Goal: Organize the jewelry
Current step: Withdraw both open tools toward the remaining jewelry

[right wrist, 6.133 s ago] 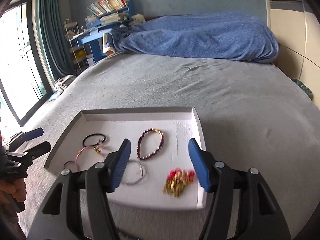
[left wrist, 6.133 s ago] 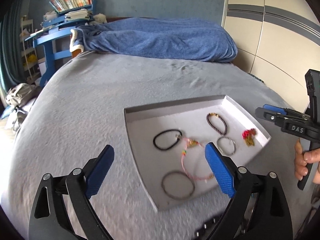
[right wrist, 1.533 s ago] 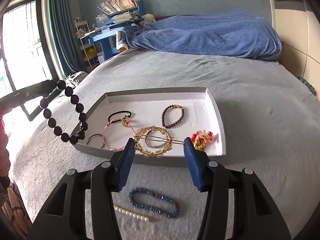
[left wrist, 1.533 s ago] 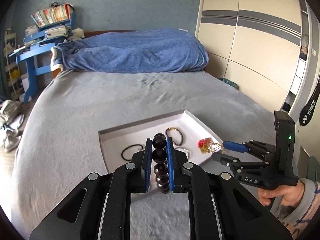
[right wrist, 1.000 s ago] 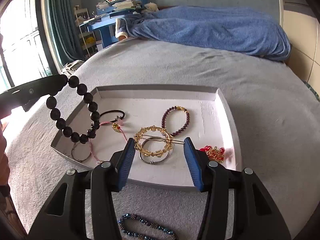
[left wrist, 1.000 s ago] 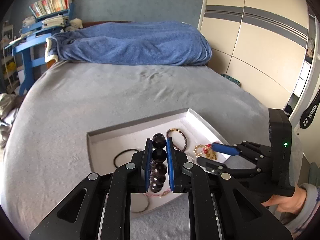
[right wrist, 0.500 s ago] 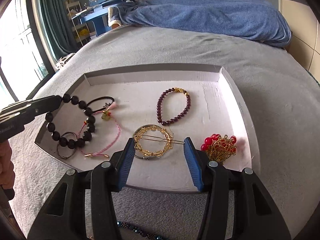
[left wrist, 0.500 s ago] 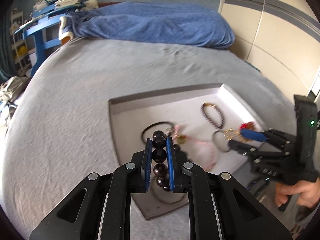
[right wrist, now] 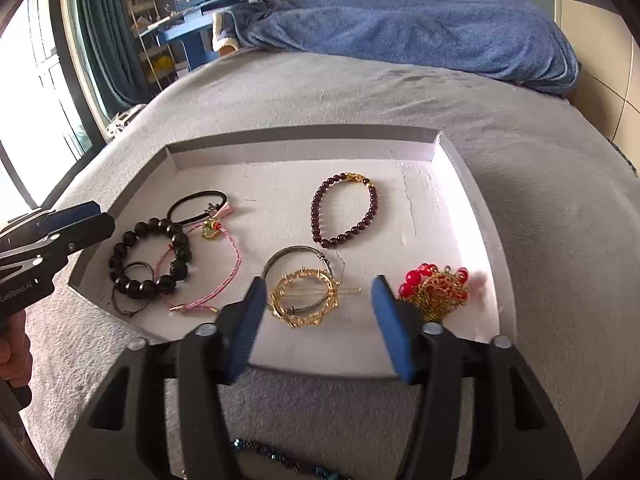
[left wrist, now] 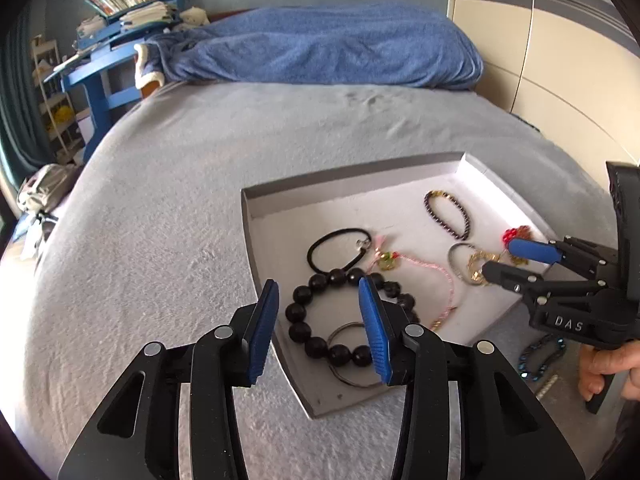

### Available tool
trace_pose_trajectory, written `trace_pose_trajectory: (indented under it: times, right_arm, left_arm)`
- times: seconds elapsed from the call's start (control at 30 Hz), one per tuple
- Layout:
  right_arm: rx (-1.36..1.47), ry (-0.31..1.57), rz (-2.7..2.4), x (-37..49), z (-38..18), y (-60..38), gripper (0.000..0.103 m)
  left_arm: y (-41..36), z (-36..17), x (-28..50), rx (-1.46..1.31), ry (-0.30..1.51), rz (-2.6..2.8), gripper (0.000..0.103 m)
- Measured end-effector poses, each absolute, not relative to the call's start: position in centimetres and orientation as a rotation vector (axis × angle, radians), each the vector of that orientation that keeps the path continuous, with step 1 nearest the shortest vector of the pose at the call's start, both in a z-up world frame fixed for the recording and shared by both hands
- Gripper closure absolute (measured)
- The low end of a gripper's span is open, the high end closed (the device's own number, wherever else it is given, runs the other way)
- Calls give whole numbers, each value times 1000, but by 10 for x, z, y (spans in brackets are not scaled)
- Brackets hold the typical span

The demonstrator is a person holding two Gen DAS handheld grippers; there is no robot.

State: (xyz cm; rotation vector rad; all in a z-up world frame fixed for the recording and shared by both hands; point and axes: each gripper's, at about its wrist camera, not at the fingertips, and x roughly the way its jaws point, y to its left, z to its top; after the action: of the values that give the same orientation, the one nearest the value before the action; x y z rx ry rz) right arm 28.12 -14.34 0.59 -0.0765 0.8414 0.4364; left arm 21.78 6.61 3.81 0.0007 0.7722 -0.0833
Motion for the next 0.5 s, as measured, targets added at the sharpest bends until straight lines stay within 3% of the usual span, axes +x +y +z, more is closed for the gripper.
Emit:
trace_pose_trajectory:
  times: [0.07, 0.2, 0.5]
  right_arm:
    - [-66, 826, 442, 276, 9, -149, 44]
    - [-29, 786, 442, 259, 17, -165, 44]
    - [40, 744, 411, 225, 24, -212, 44]
  left_arm:
    - [64, 43, 212, -10, 757, -90, 59]
    - [57, 53, 195, -18, 710, -106, 42]
    - [35, 56, 161, -44, 682, -168, 42]
